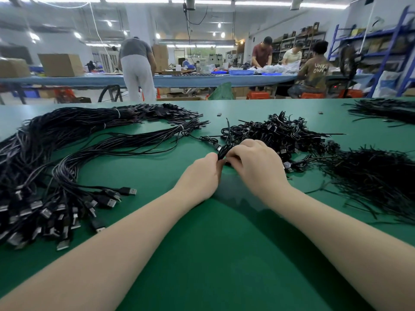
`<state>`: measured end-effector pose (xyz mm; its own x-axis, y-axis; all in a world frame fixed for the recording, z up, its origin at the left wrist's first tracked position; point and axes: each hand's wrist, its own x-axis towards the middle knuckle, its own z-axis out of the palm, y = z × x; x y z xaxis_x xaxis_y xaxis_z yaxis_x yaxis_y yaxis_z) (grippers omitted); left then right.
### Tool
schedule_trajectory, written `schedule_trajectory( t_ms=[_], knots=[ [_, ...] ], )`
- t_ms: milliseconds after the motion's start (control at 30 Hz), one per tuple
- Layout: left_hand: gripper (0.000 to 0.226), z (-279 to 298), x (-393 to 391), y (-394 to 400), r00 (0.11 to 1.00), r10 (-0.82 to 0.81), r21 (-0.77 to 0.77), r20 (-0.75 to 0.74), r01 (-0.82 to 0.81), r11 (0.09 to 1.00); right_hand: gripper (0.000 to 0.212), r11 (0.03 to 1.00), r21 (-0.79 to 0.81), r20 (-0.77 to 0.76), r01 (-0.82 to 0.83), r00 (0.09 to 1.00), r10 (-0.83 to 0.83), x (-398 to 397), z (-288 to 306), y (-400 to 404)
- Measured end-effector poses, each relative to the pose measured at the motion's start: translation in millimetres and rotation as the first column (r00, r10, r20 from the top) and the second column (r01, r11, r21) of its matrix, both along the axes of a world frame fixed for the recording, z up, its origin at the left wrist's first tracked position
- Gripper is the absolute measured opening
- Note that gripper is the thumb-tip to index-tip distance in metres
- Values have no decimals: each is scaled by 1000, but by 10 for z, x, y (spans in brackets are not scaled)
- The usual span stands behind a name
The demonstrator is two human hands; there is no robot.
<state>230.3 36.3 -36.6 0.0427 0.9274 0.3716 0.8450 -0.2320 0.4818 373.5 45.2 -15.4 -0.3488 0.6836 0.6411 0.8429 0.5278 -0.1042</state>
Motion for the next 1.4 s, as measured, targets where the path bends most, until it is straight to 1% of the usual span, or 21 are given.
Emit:
schedule_trajectory(
  t_ms=[100, 233, 400, 500, 600, 633, 667, 700, 767, 833, 900, 967, 1000, 1033, 1067, 1100, 1167, 1200, 1267, 1333, 1400],
  knots=[
    [24, -18, 85, -26, 987, 107, 24, -122, -105, 994, 19, 999, 6, -29, -42, 999, 42, 9, -40, -20],
    [10, -11, 117, -67, 957, 175, 79, -230, -161, 984, 19, 994, -17, -72, -106, 992, 105, -18, -58, -57],
    [13, -60, 90, -44, 901, 236, 133, -365, -201, 971, 19, 992, 0, 32, -125, 992, 125, 19, 104, -81],
    [15, -46, 127, -14, 842, 274, 184, -464, -211, 960, 18, 985, -47, 174, -167, 970, 173, 115, 351, -62],
    [9, -21, 148, -39, 711, 197, 243, -675, -38, 969, 13, 974, -125, 303, -190, 927, 220, 215, 555, -50],
    [5, 8, 160, -95, 643, 166, 244, -748, 34, 969, 10, 967, -171, 306, -187, 923, 232, 262, 602, -38],
    [10, 43, 168, -138, 577, 160, 265, -801, 102, 959, 7, 950, -246, 272, -190, 927, 256, 318, 648, -22],
    [18, 75, 165, -159, 544, 150, 291, -825, 183, 939, 6, 917, -341, 207, -207, 935, 288, 385, 683, -3],
    [24, 128, 167, -195, 562, 89, 331, -822, 346, 878, 7, 806, -539, 66, -244, 942, 329, 538, 732, 49],
    [21, 140, 204, -259, 601, -48, 323, -798, 494, 807, 11, 658, -718, -5, -227, 947, 321, 688, 736, 91],
    [26, 173, 245, -313, 619, -212, 279, -756, 598, 752, 16, 427, -864, -144, -266, 944, 297, 801, 676, 120],
    [26, 204, 280, -365, 673, -294, 297, -679, 618, 728, 6, 152, -890, -392, -430, 892, 224, 851, 585, 147],
    [23, 203, 284, -373, 728, -321, 326, -605, 595, 734, 6, 62, -849, -508, -525, 843, 175, 850, 529, 153],
    [21, 184, 289, -372, 797, -354, 346, -490, 551, 760, 7, 15, -793, -604, -609, 790, 108, 829, 470, 156],
    [22, 161, 294, -373, 856, -399, 337, -328, 500, 797, 8, 3, -725, -688, -688, 725, 30, 790, 411, 149],
    [23, 128, 297, -356, 893, -432, 317, -125, 448, 836, 11, 21, -653, -757, -757, 651, -52, 732, 347, 148],
    [25, 74, 296, -286, 883, -401, 265, 245, 337, 903, 5, 105, -519, -849, -848, 498, -174, 547, 229, 132],
    [27, 56, 285, -243, 848, -355, 220, 393, 288, 932, 1, 170, -475, -874, -863, 439, -209, 435, 171, 120],
    [28, 31, 260, -152, 730, -243, 107, 639, 229, 968, 6, 311, -426, -900, -850, 361, -244, 232, 43, 116],
    [28, 19, 245, -87, 659, -151, 23, 736, 199, 980, 9, 416, -404, -912, -815, 319, -260, 107, -31, 102],
    [27, 18, 238, -64, 661, -122, -6, 740, 189, 982, 11, 462, -385, -920, -799, 291, -263, 67, -61, 94]
  ],
)
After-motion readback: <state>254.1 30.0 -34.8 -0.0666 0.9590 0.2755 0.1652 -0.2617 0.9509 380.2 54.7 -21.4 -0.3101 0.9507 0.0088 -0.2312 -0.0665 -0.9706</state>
